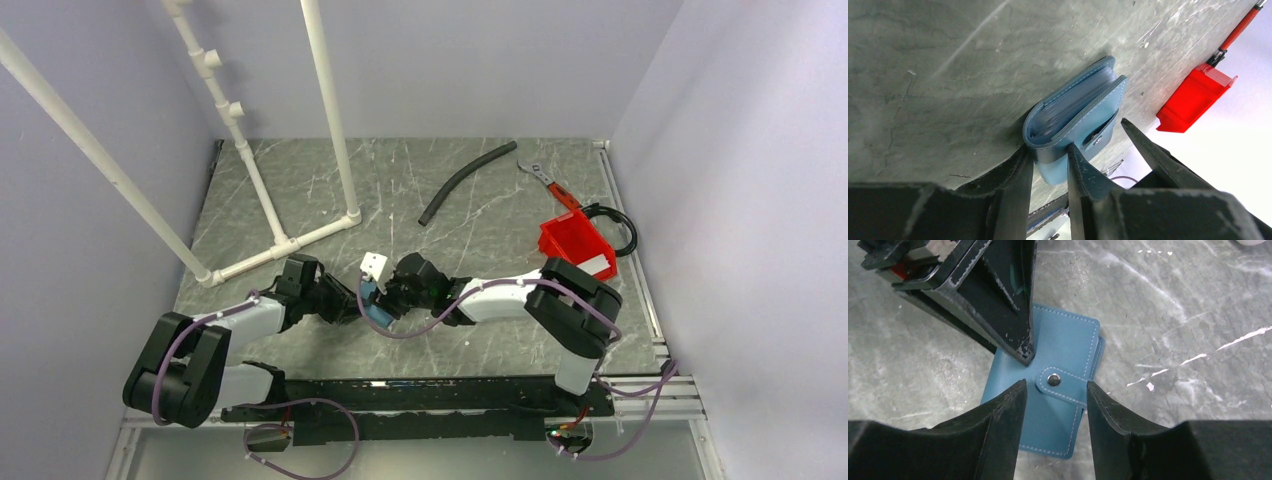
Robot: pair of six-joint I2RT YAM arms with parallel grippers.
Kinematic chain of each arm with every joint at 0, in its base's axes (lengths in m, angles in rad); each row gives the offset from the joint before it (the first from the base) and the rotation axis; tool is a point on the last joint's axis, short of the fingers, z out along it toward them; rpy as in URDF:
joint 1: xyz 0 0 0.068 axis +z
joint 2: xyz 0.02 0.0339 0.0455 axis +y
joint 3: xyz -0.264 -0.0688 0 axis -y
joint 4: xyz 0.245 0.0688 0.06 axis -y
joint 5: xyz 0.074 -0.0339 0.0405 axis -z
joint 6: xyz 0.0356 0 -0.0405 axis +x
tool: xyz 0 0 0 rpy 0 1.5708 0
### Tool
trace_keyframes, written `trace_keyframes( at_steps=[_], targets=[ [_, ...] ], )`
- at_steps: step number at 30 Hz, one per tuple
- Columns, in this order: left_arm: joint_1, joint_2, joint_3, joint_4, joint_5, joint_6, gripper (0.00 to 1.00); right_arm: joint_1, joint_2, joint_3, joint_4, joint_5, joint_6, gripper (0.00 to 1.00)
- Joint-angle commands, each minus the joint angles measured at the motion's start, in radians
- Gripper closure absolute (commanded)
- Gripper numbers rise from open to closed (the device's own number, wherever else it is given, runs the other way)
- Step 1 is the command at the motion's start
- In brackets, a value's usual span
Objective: Put the credit cards into the card holder
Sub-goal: Open the card holder at the center of the board.
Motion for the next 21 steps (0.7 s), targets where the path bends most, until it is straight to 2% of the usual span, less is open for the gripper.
trace_keyframes(
  at_steps=[1, 5, 6, 9, 12, 13, 16, 17, 18, 20, 21],
  targets=[
    [0.005, 0.028, -0.047, -0.122, -0.167, 0.050, 0.76, 0.007, 0.058, 0.028, 0.113, 0.032, -0.004, 0.51],
    [0.005, 0.040, -0.049, -0.124, -0.161, 0.047, 0.81, 0.007, 0.104, 0.024, 0.131, 0.184, 0.068, 0.64],
    [0.005, 0.041, -0.051, -0.129, -0.162, 0.045, 0.83, 0.008, 0.104, 0.007, 0.163, 0.227, 0.106, 0.70],
    [0.005, 0.047, -0.052, -0.153, -0.174, 0.026, 0.94, 0.000, 0.086, -0.028, 0.208, 0.335, 0.227, 1.00],
    [0.005, 0.066, -0.042, -0.189, -0.193, 0.022, 0.96, -0.061, 0.030, -0.048, 0.202, 0.285, 0.417, 1.00],
    [0.005, 0.074, -0.039, -0.200, -0.200, 0.022, 0.98, -0.097, 0.002, -0.064, 0.204, 0.227, 0.502, 1.00],
    [0.005, 0.098, -0.036, -0.192, -0.188, 0.025, 0.99, -0.229, -0.028, -0.114, 0.289, -0.098, 0.759, 1.00],
    [0.005, 0.103, -0.036, -0.181, -0.177, 0.028, 1.00, -0.249, -0.028, -0.100, 0.271, -0.158, 0.773, 1.00],
    [0.005, 0.106, -0.036, -0.173, -0.174, 0.030, 1.00, -0.236, -0.044, -0.072, 0.195, -0.147, 0.725, 1.00],
    [0.005, 0.106, -0.035, -0.160, -0.165, 0.032, 1.00, -0.163, -0.079, -0.004, -0.043, 0.040, 0.565, 1.00],
    [0.005, 0.103, -0.037, -0.156, -0.160, 0.033, 1.00, -0.158, -0.066, 0.043, -0.128, 0.070, 0.547, 0.92]
  ],
)
